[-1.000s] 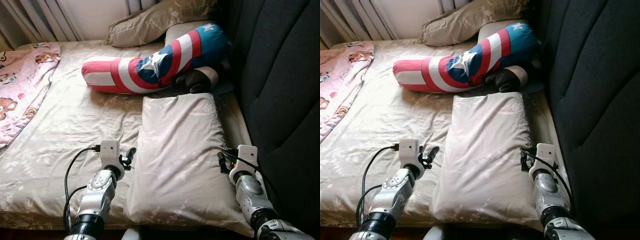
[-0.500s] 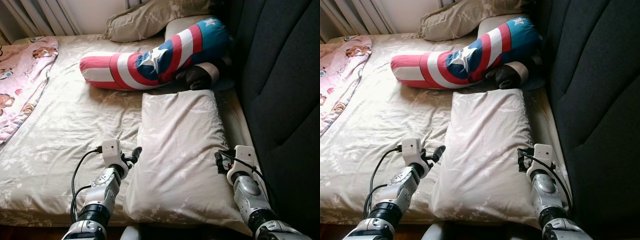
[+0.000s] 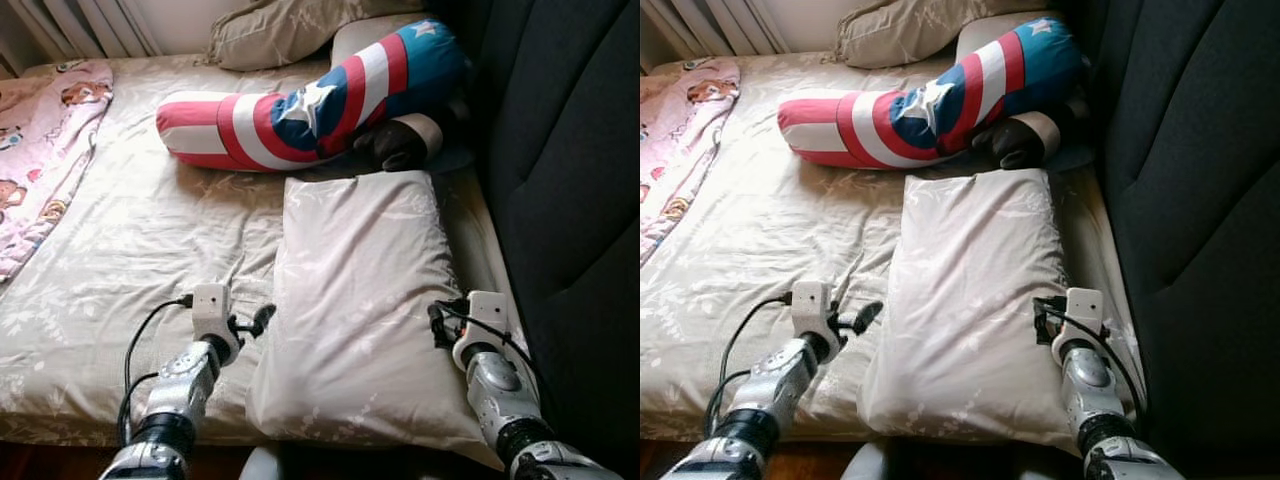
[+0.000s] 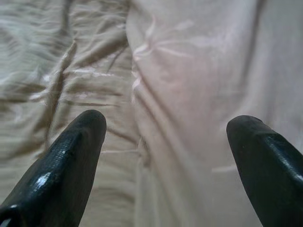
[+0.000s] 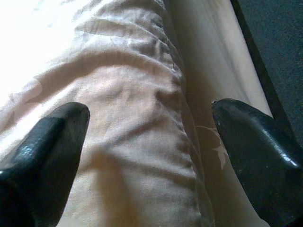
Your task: Clean up the room
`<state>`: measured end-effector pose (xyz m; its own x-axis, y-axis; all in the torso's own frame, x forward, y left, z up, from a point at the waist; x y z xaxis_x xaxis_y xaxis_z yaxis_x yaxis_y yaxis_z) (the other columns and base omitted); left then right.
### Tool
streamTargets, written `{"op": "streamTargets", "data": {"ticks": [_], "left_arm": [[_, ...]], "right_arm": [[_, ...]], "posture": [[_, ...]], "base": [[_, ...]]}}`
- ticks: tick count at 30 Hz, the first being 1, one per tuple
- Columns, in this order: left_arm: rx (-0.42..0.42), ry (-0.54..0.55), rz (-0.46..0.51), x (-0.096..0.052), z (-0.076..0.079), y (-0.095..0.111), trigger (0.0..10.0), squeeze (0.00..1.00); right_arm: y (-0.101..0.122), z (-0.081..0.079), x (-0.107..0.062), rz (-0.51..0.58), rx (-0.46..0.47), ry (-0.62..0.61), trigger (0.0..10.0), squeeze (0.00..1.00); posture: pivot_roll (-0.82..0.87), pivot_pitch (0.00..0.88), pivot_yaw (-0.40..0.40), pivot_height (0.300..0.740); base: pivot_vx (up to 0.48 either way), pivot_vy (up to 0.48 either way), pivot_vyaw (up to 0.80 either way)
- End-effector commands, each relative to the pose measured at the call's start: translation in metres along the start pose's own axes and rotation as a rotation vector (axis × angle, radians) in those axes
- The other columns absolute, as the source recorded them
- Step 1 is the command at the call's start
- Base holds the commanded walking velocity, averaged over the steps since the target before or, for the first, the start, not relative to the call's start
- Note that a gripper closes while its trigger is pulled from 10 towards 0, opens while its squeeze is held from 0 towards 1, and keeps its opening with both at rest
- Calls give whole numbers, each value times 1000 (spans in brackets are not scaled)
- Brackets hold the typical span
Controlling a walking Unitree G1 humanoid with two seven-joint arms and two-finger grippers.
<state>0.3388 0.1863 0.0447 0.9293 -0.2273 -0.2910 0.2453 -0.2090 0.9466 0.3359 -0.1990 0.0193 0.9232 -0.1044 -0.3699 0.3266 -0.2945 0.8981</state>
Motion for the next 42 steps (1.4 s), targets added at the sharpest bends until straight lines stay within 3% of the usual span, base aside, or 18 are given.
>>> {"op": "streamTargets", "data": {"ticks": [1, 2, 3, 5, 6, 8, 9, 11, 12, 17, 19, 29, 33, 38, 42], "left_arm": [[83, 69, -3, -7, -22, 2, 10000, 1000], [151, 129, -19, -10, -36, 3, 10000, 1000], [171, 168, -16, -12, -44, 5, 10000, 0], [163, 213, -9, -14, -52, 8, 10000, 0], [116, 291, 19, -18, -65, 13, 10000, 0], [93, 303, 27, -18, -66, 13, 10000, 0], [70, 292, 40, -18, -62, 12, 10000, 0], [63, 282, 46, -18, -60, 12, 10000, 0], [54, 267, 52, -17, -54, 9, 10000, 0], [0, 251, 85, -12, -38, 9, 10000, 0], [-86, 258, 132, -9, -33, 15, 10000, 0], [-107, 240, 204, -3, -31, 33, 10000, 0], [-114, 223, 216, -3, -29, 36, 10000, 0], [-118, 213, 219, -3, -26, 35, 10000, 0], [-124, 211, 222, -7, -25, 34, 10000, 0]], "right_arm": [[-8, 2, -2, -28, 0, -4, 10000, 1000], [-7, 2, -2, -27, 0, -4, 10000, 1000], [-7, 2, -2, -27, 0, -4, 10000, 1000], [-7, 2, -2, -27, 0, -3, 10000, 1000], [-6, 3, -2, -28, 0, -3, 10000, 1000], [-7, 3, -2, -31, -1, -2, 10000, 1000], [-8, 3, -2, -43, -4, 2, 10000, 161], [-9, 3, -2, -50, -5, 5, 10000, 161], [-13, 2, -2, -70, -7, 6, 10000, 0], [-18, 2, -4, -98, 4, 19, 10000, 0], [-23, 4, -5, -134, 8, 21, 10000, 0], [-40, 5, -9, -241, 3, 31, 10000, 0], [-46, 3, -11, -269, 11, 36, 10000, 0], [-54, -4, -13, -312, 86, 71, 10000, 0], [-63, -3, -17, -349, 61, 72, 10000, 0]], "posture": [[42, 175, 70, 662], [43, 174, 69, 662], [43, 174, 69, 662], [43, 174, 68, 662], [45, 173, 66, 662], [46, 173, 64, 662], [45, 175, 62, 662], [45, 176, 61, 662], [43, 178, 59, 662], [40, 190, 52, 662], [37, 195, 48, 662], [56, 210, 41, 662], [60, 212, 42, 662], [70, 219, 46, 662], [78, 224, 51, 662]], "base": [[0, 0, 0], [0, 0, 0], [0, 0, 0], [0, 0, 0], [0, 0, 0], [0, 0, 0], [0, 0, 0], [0, 0, 0], [0, 0, 0], [0, 0, 0], [0, 0, 0], [0, 0, 0], [0, 0, 0], [0, 0, 0], [0, 0, 0]]}}
Point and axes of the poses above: a point about 5 cm out from each wrist's last joint towards the gripper, its own x axis pointing out of the wrist towards the gripper, its own y axis along the axis of the wrist's last joint, z = x × y, the point moved 2 cm from there along x, pointing out of the wrist towards the gripper, and after that the axes turned 14 degrees about x, right-handed, at the moved point
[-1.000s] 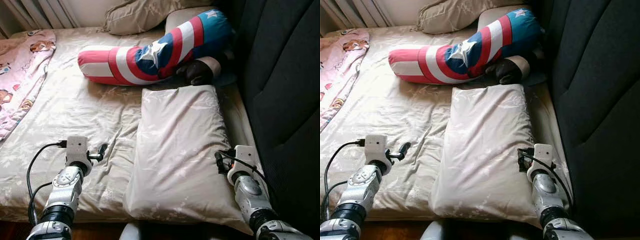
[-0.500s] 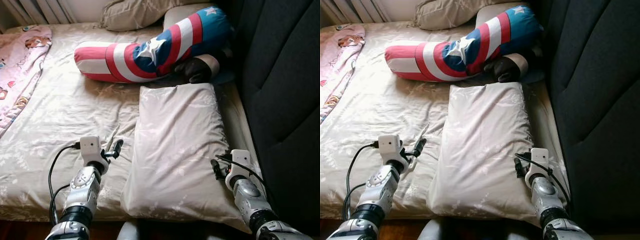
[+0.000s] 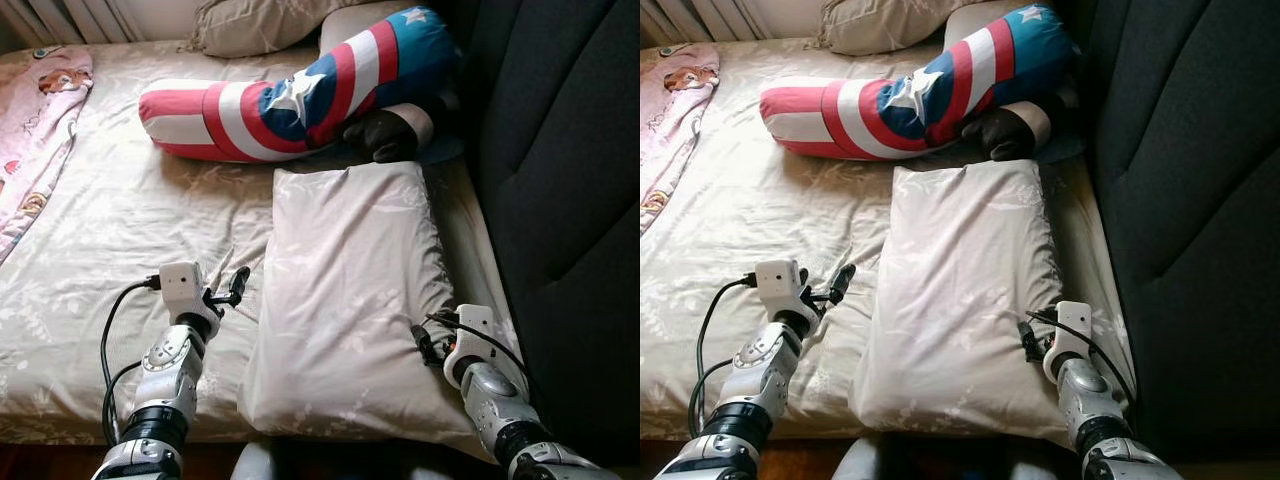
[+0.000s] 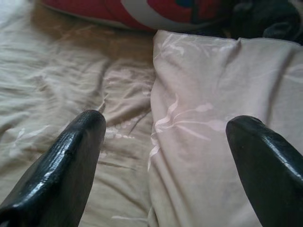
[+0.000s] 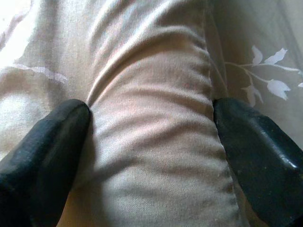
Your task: Clean up the room
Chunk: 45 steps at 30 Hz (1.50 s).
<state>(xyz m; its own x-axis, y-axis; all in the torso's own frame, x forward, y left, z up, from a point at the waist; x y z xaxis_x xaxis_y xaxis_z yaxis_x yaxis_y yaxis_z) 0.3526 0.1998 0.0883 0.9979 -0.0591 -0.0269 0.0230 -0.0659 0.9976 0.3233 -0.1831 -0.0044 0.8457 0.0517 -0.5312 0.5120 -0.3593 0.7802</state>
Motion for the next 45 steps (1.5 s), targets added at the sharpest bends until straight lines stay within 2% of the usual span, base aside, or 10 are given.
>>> {"op": "streamTargets", "data": {"ticks": [1, 4, 5, 6, 7, 17, 26, 30, 37, 45], "left_arm": [[-12, 6, -25, -6, -4, -7, 10000, 0], [-20, 5, -30, -9, -4, -9, 10000, 0], [-22, 5, -31, -9, -3, -9, 10000, 0], [-26, 6, -32, -9, -3, -10, 10000, 0], [-28, 5, -33, -10, -2, -10, 10000, 0], [-98, -13, -80, -11, 10, -23, 10000, 0], [-178, -9, -224, -19, 21, -58, 10000, 0], [-198, -44, -327, -29, 36, -82, 10000, 0], [-243, -82, -379, -36, 48, -94, 10000, 0], [-236, -107, -416, -44, 56, -104, 10000, 0]], "right_arm": [[-37, 5, -6, -131, 5, -23, 10000, 0], [-42, 6, -7, -149, -12, -22, 10000, 0], [-43, 6, -8, -152, -17, -21, 9176, 0], [-44, 6, -8, -155, -20, -19, 9176, 0], [-45, 6, -8, -155, -21, -19, 0, 0], [-43, 0, -7, -148, -44, 16, 0, 0], [-42, 3, -8, -145, -68, 27, 0, 0], [-42, 1, -8, -138, -81, 48, 0, 0], [-44, -3, -9, -135, -82, 75, 0, 0], [-42, 0, -11, -121, -83, 89, 0, 0]], "posture": [[81, 228, 52, 662], [86, 232, 54, 662], [86, 232, 54, 662], [87, 234, 55, 662], [88, 234, 56, 662], [71, 243, 51, 662], [28, 261, 37, 662], [-11, 279, 25, 662], [-44, 296, 14, 662], [-92, 318, -4, 662]], "base": [[0, 0, 0], [0, 0, 0], [0, 0, 0], [0, 0, 0], [0, 0, 0], [0, 0, 0], [0, 0, 0], [0, 0, 0], [0, 0, 0], [0, 0, 0]]}}
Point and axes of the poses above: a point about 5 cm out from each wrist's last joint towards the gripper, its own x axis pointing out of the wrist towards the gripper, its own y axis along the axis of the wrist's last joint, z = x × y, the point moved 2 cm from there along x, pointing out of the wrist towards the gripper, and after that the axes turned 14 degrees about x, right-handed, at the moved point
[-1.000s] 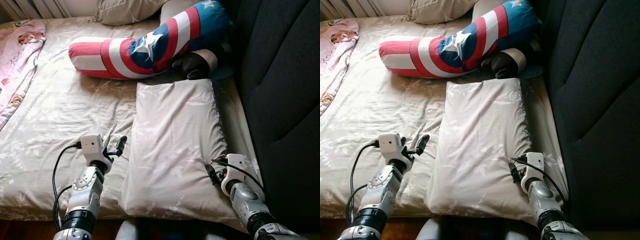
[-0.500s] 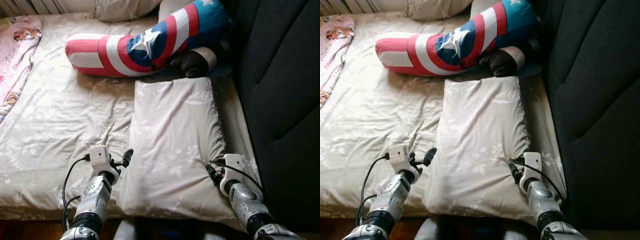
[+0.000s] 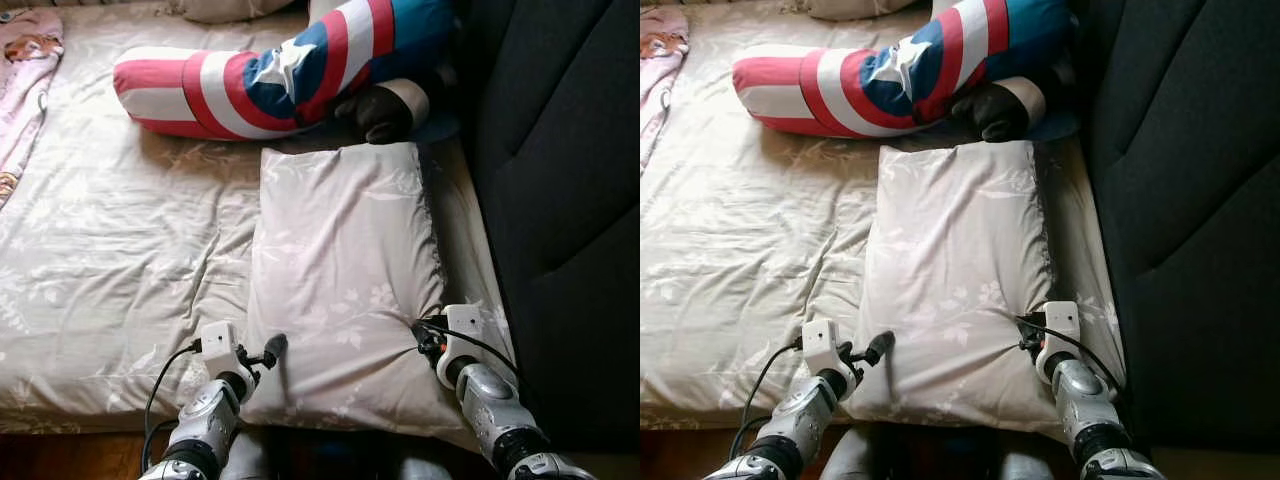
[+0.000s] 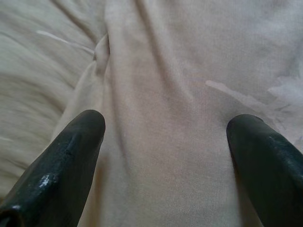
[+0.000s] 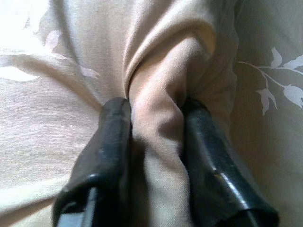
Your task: Clean up the room
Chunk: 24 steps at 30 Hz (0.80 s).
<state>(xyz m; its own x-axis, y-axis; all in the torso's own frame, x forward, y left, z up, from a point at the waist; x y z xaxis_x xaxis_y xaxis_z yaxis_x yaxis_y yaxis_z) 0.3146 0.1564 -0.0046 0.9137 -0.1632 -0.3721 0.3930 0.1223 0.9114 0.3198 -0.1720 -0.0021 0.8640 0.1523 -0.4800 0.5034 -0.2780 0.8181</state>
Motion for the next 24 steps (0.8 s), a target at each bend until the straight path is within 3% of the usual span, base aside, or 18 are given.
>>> {"op": "streamTargets", "data": {"ticks": [1, 21, 22, 24], "left_arm": [[-9, -9, -56, -5, 1, -17, 10000, 0], [-22, -66, -89, -9, 9, -29, 10000, 0], [-23, -53, -89, -9, 6, -29, 4863, 0], [-22, -43, -88, -9, 5, -29, 4863, 0]], "right_arm": [[-39, 6, -9, -139, 13, -18, 0, 0], [-33, 22, -18, -118, 6, -20, 0, 0], [-33, 21, -18, -119, 5, -18, 0, 0], [-33, 21, -18, -120, 4, -17, 0, 0]], "posture": [[-92, 318, -4, 662], [-155, 339, -38, 662], [-162, 339, -46, 662], [-162, 339, -46, 662]], "base": [[0, 0, 0], [0, 0, 0], [0, 0, 0], [0, 0, 0]]}}
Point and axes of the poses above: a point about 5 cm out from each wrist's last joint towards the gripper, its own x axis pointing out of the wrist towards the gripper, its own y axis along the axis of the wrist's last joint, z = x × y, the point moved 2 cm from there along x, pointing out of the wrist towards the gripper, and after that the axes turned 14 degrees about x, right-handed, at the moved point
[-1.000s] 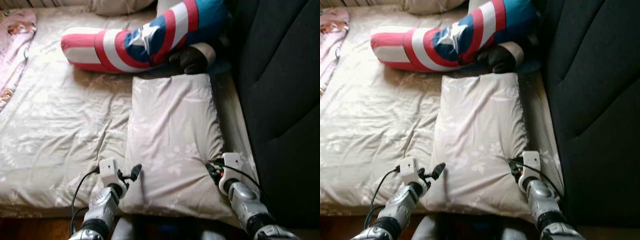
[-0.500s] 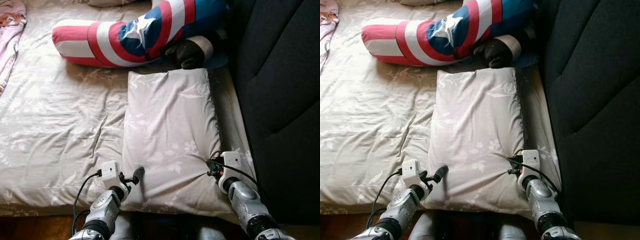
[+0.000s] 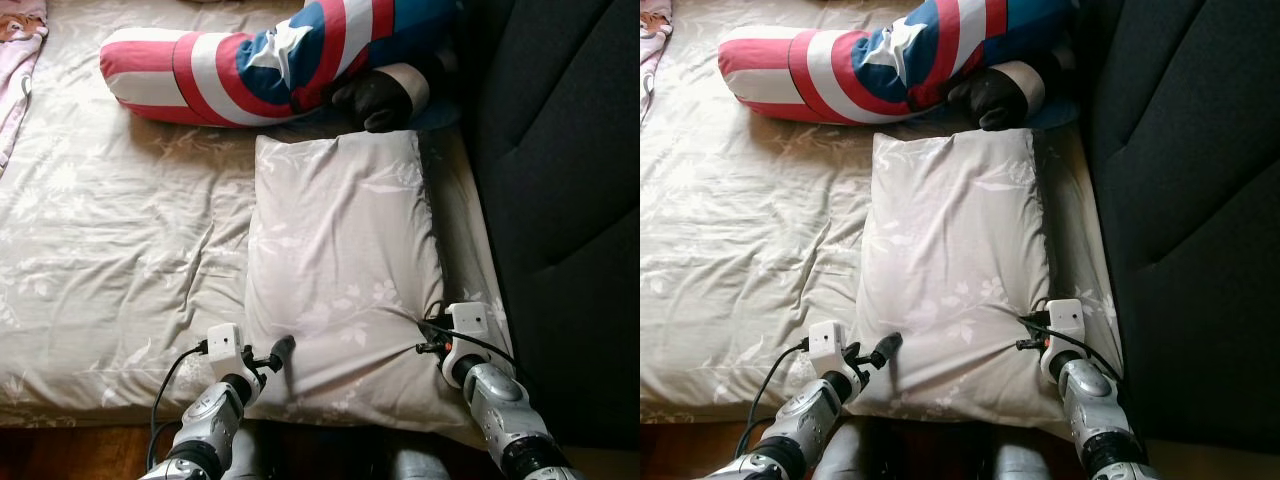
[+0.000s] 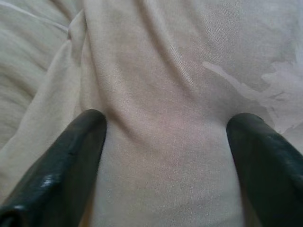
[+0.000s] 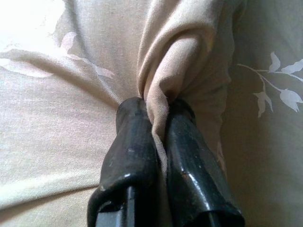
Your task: Clean up the room
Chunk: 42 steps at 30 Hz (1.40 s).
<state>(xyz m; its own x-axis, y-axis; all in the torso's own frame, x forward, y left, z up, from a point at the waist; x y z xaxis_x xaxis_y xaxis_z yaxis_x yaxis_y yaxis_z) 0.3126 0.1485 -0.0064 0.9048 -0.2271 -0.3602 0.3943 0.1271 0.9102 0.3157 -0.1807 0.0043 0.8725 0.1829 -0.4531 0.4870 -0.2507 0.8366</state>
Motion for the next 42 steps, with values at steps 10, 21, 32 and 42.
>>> {"op": "streamTargets", "data": {"ticks": [10, 21, 32, 42], "left_arm": [[-48, -22, -80, -12, -3, -27, 0, 0], [-30, -21, -71, -12, -5, -26, 0, 0], [-35, -40, -57, -12, -9, -20, 0, 0], [-42, -44, -39, -12, -11, -18, 0, 0]], "right_arm": [[-39, 6, -10, -145, 39, -36, 0, 0], [-41, 4, -11, -150, 46, -32, 0, 0], [-41, 2, -10, -153, 50, -31, 0, 0], [-42, -2, -8, -152, 59, -29, 0, 0]], "posture": [[-163, 335, -55, 662], [-158, 335, -51, 662], [-153, 337, -45, 662], [-143, 333, -38, 662]], "base": [[0, 0, 0], [0, 0, 0], [0, 0, 0], [0, 0, 0]]}}
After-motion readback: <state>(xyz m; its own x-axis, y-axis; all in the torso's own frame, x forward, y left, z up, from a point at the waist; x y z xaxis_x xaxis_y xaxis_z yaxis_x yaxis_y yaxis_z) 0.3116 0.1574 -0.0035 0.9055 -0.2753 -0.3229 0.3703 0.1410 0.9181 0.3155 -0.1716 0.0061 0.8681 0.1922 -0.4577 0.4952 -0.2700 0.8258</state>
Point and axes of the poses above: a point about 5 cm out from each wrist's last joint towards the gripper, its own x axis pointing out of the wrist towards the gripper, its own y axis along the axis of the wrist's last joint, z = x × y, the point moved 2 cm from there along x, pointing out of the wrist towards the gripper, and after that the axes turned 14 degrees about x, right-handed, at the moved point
